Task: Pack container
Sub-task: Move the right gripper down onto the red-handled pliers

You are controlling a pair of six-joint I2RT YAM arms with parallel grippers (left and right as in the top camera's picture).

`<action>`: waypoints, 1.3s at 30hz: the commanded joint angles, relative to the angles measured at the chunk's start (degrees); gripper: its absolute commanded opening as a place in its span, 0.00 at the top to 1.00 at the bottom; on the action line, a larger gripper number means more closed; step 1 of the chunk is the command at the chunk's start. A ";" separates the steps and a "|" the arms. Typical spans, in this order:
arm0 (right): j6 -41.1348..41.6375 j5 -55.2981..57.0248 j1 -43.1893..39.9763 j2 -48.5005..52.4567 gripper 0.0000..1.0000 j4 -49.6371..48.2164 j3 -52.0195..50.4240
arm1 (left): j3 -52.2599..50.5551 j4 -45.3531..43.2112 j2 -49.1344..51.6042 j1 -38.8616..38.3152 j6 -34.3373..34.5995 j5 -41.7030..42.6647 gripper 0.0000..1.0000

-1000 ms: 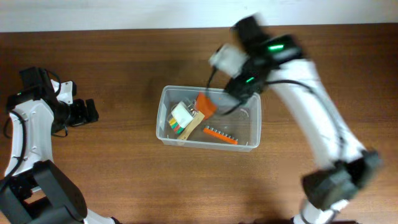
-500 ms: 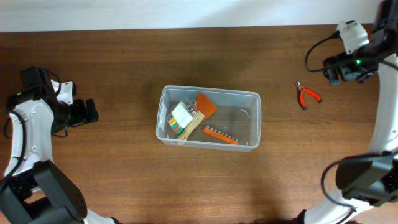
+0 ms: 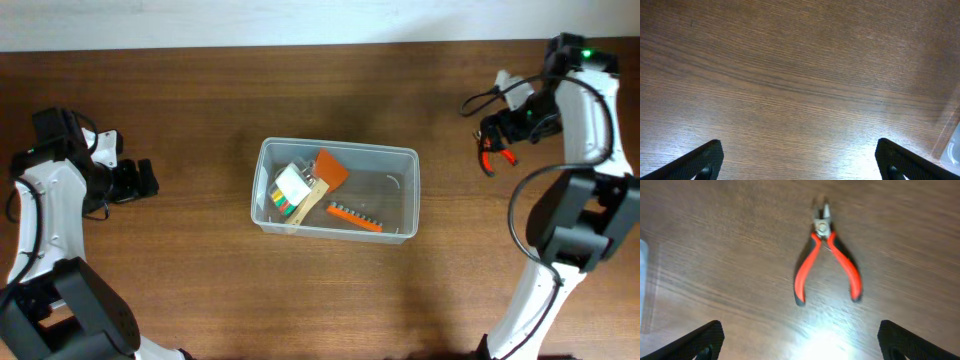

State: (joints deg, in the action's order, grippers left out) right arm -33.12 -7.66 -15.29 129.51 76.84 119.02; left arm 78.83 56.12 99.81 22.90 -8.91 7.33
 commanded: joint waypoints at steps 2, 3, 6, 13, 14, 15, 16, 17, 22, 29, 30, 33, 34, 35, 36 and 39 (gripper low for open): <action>0.59 -1.20 1.42 2.23 0.02 -0.72 0.00 | -0.26 0.07 -0.98 0.15 0.28 0.83 0.01; 0.57 -1.18 1.53 2.71 0.01 -0.94 0.00 | -0.26 0.07 -0.98 0.15 0.28 0.83 0.01; 0.57 -1.20 1.90 3.85 0.01 -1.64 -0.02 | -0.26 0.07 -0.98 0.15 0.31 0.83 0.01; 0.59 -1.20 1.90 6.67 0.01 -2.71 -0.09 | -0.26 0.07 -0.98 0.15 0.28 0.83 0.01; 0.59 -1.20 1.90 6.91 0.01 -2.97 -0.09 | -0.26 0.07 -0.98 0.15 0.31 0.85 0.01; 0.61 -1.22 1.90 7.23 0.01 -3.30 -0.09 | -0.26 0.07 -0.98 0.15 0.31 0.85 0.01; 0.61 -1.20 1.90 7.45 0.01 -3.61 -0.09 | -0.26 0.07 -0.98 0.13 0.31 0.85 0.01; 0.59 -1.20 1.90 7.65 0.01 -3.80 -0.09 | -0.26 0.07 -0.98 0.13 0.31 0.85 0.01; 0.63 -1.20 1.88 8.59 0.01 -5.14 -0.09 | -0.26 0.07 -0.98 0.13 0.31 0.85 0.01; 2.12 -1.18 1.88 10.47 0.01 -6.69 -0.09 | -0.26 0.07 -0.98 0.13 0.31 0.85 0.01; 2.12 -1.18 1.88 10.60 0.01 -6.84 -0.11 | -0.26 0.07 -0.98 0.13 0.31 0.85 0.01; 2.12 -1.18 1.88 10.69 0.01 -7.61 -0.11 | -0.26 0.07 -0.98 0.13 0.33 0.85 0.01; 2.12 -1.18 1.88 10.69 0.01 -7.96 -0.11 | -0.26 0.07 -0.98 0.13 0.33 0.85 0.01; 2.14 -1.18 1.88 10.69 0.01 -8.35 -0.11 | -0.26 0.07 -0.98 0.13 0.33 0.85 0.01; 2.16 -1.18 1.88 10.69 0.01 -8.66 -0.11 | -0.26 0.07 -0.98 0.13 0.33 0.85 0.01; 2.60 -1.20 1.88 10.71 0.01 -9.20 -0.11 | -0.26 0.07 -0.98 0.13 0.33 0.85 0.01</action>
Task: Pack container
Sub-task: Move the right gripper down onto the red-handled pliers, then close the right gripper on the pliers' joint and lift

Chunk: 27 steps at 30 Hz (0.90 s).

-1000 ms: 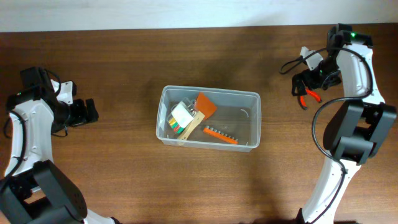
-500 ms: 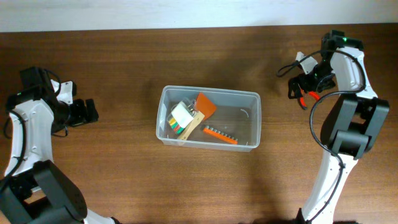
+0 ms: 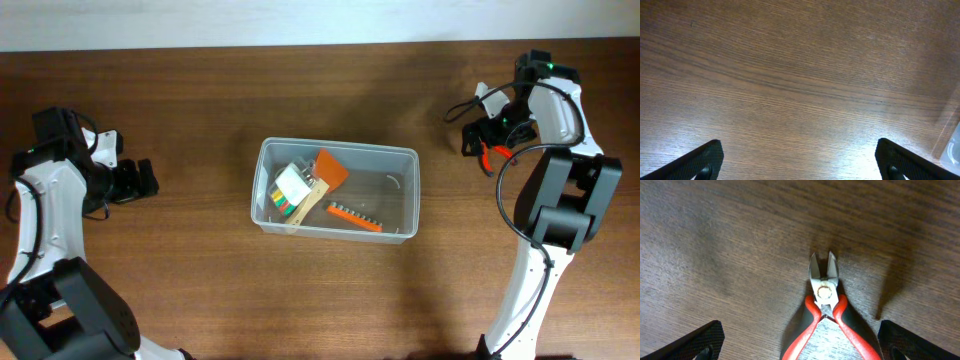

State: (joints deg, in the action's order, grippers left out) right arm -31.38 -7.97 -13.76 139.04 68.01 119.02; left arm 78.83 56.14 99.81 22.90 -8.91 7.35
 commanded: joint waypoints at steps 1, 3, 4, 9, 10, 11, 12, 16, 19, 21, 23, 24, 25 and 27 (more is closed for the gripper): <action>0.90 -0.90 0.37 1.18 0.01 -0.57 -0.15 | -0.26 0.04 -0.98 0.13 0.33 0.83 0.01; 1.79 -0.90 0.35 1.22 0.01 -0.87 -0.26 | -0.26 0.04 -0.98 0.13 0.33 0.83 0.01; 1.92 -0.94 0.35 1.22 0.01 -0.96 -0.37 | -0.26 0.04 -0.98 0.13 0.33 0.83 0.01; 2.40 -0.94 0.37 1.22 0.01 -0.55 -1.51 | -0.26 0.04 -0.98 0.13 0.33 0.83 0.01; 2.91 -0.92 0.37 1.22 0.01 -0.42 -1.77 | -0.26 0.04 -0.98 0.13 0.33 0.83 0.01; 2.99 -0.96 0.37 1.22 0.01 -0.31 -1.99 | -0.26 0.04 -0.98 0.13 0.33 0.83 0.01; 2.99 -0.96 0.37 1.22 0.01 -0.11 -2.38 | -0.26 0.04 -0.98 0.13 0.33 0.83 0.01; 2.99 -0.90 0.63 1.20 0.01 1.16 -2.67 | -0.26 0.02 -0.98 0.13 0.31 0.83 0.01; 3.41 -0.92 1.09 1.16 0.01 1.57 -2.67 | -0.26 0.02 -0.98 0.13 0.33 0.83 0.01; 3.41 -0.92 1.38 1.16 0.01 1.77 -2.67 | -0.26 0.02 -0.98 0.13 0.33 0.83 0.01; 3.43 -0.96 1.70 1.16 0.01 2.21 -2.67 | -0.26 0.02 -0.98 0.13 0.33 0.83 0.01; 3.43 -0.96 1.79 1.16 0.01 2.45 -2.71 | -0.26 0.02 -0.98 0.13 0.31 0.83 0.01; 3.41 -0.94 1.92 1.16 0.01 2.49 -2.80 | -0.26 0.02 -0.98 0.13 0.31 0.81 0.01; 3.41 -0.85 2.12 1.16 0.01 2.54 -2.93 | -0.26 0.02 -0.98 0.13 0.31 0.81 0.01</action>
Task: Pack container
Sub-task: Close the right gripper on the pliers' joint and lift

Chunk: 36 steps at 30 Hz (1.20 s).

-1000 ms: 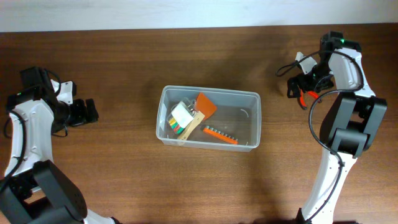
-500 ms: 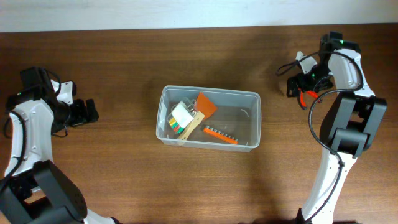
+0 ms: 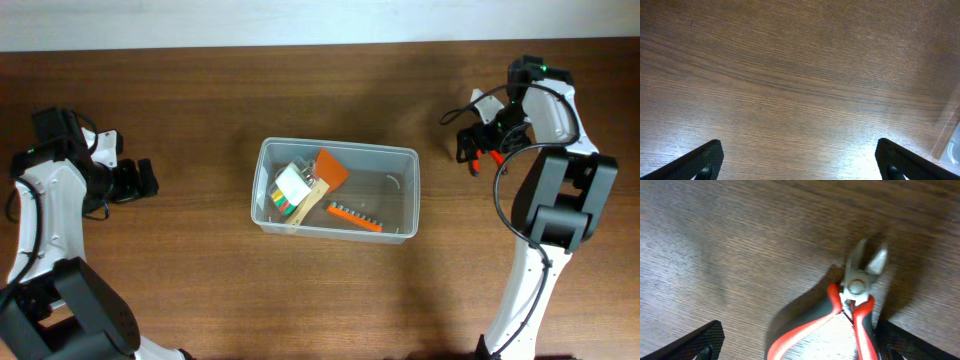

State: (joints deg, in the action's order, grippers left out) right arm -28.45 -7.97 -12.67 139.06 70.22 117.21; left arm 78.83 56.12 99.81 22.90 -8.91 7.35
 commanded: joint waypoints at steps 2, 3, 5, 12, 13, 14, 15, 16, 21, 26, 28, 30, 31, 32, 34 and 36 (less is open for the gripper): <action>0.50 -0.81 1.03 1.14 0.01 0.13 -1.11 | -0.26 0.04 -0.98 0.13 0.31 0.81 0.01; 0.50 -0.57 0.98 1.14 0.02 0.02 -1.05 | -0.26 0.04 -0.98 0.13 0.31 0.81 0.01; 0.96 0.07 0.96 1.14 0.01 0.04 -0.63 | -0.26 0.07 -0.98 0.13 0.31 0.81 0.01; 3.93 1.60 0.98 0.24 0.01 2.29 5.03 | -0.26 0.07 -0.98 0.15 0.28 0.79 0.01; 3.93 1.62 0.98 0.02 0.01 2.97 5.84 | -0.26 0.04 -0.98 0.15 0.28 0.79 0.01; 3.96 1.62 0.98 -0.22 0.01 3.80 6.73 | -0.26 0.04 -0.98 0.15 0.28 0.79 0.01; 4.02 1.79 0.98 -0.46 0.01 4.61 7.39 | -0.26 0.04 -0.98 0.15 0.28 0.79 0.01; 4.72 2.43 1.01 -0.66 0.01 5.11 7.78 | -0.26 0.04 -0.98 0.15 0.28 0.79 0.01; 8.68 2.54 1.03 -1.11 0.01 7.91 7.85 | -0.26 0.02 -0.98 0.15 0.28 0.52 0.01; 12.00 1.97 1.16 -1.11 0.01 10.12 6.71 | -0.26 0.02 -0.98 0.15 0.26 0.15 0.01; 12.31 2.01 1.55 -1.14 0.01 11.47 6.71 | -0.26 0.02 -0.98 0.15 0.26 0.17 0.01; 12.96 2.21 2.14 -1.14 0.01 12.35 6.71 | -0.26 0.00 -0.98 0.15 0.26 0.17 0.01; 14.01 2.19 2.47 -1.11 0.01 12.61 6.71 | -0.26 0.00 -0.98 0.15 0.26 0.17 0.01; 14.21 2.14 2.84 -1.07 0.01 13.00 6.71 | -0.26 0.00 -0.98 0.15 0.26 0.17 0.01; 14.19 2.21 3.93 -1.03 0.01 13.40 6.69 | -0.26 -0.13 -0.98 0.15 0.26 0.17 0.01; 14.19 2.21 4.79 -1.01 0.01 12.87 6.38 | -0.26 -0.20 -0.98 0.15 0.26 0.17 0.01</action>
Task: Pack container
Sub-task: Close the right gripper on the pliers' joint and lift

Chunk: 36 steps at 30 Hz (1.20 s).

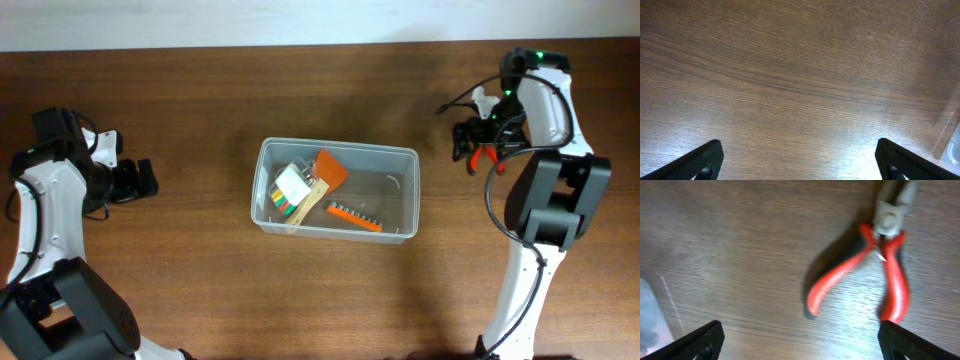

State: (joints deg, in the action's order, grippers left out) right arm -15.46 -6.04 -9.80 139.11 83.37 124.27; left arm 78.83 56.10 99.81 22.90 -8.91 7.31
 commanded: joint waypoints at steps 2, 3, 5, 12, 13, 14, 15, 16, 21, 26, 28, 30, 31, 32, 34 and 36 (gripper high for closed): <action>1.18 0.28 2.75 -1.01 0.01 -1.68 -1.55 | -0.26 -0.15 -0.98 0.15 0.26 0.22 0.01; 1.20 0.26 2.97 -0.98 0.01 -2.40 -1.99 | -0.26 -0.09 -0.98 0.15 0.26 0.22 0.01; 1.22 0.24 3.04 -0.94 0.01 -4.00 -3.21 | -0.26 0.09 -0.98 0.15 0.26 0.22 0.01; 1.20 0.24 1.38 -0.94 0.01 -8.09 -8.90 | -0.26 0.33 -0.98 0.15 0.26 0.22 0.01; 1.20 0.24 1.07 -0.94 0.01 -8.57 -9.66 | -0.26 0.33 -0.98 0.15 0.26 0.22 0.01; 1.20 0.24 0.81 -0.94 0.01 -8.96 -10.27 | -0.26 0.33 -0.98 0.15 0.26 0.22 0.01; 1.20 0.24 0.57 -0.92 0.01 -9.60 -11.04 | -0.26 0.33 -0.98 0.15 0.26 0.22 0.01; 1.20 0.22 0.37 -0.90 0.01 -10.08 -11.58 | -0.26 0.33 -0.98 0.15 0.26 0.22 0.01; 1.86 0.24 0.02 -0.90 0.01 -12.83 -14.43 | -0.26 0.35 -0.98 0.15 0.28 0.24 0.01; 3.13 0.26 0.09 -0.87 0.10 -14.29 -14.97 | -0.26 0.35 -0.98 0.15 0.28 0.24 0.01; 4.76 0.28 0.09 -0.87 0.32 -14.91 -14.97 | -0.26 0.35 -0.98 0.15 0.28 0.26 0.01; 7.15 0.33 0.02 -0.87 0.52 -15.52 -14.99 | -0.26 0.35 -0.98 0.15 0.31 0.26 0.01; 7.91 0.31 0.02 -0.87 0.53 -15.80 -14.97 | -0.26 0.37 -0.98 0.15 0.31 0.26 0.01; 8.61 0.33 0.02 -0.87 0.53 -16.20 -14.97 | -0.26 0.37 -0.98 0.15 0.28 0.26 0.01; 8.96 0.35 0.04 -0.87 0.56 -16.76 -14.99 | -0.26 0.39 -0.98 0.13 0.31 0.31 0.01; 9.86 1.16 0.04 -0.87 0.59 -16.87 -14.97 | -0.26 0.44 -0.98 0.13 0.31 0.44 0.01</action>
State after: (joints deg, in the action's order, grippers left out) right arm -8.03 -4.51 -9.82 136.25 67.44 110.80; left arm 78.83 56.34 99.81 22.90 -8.91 7.29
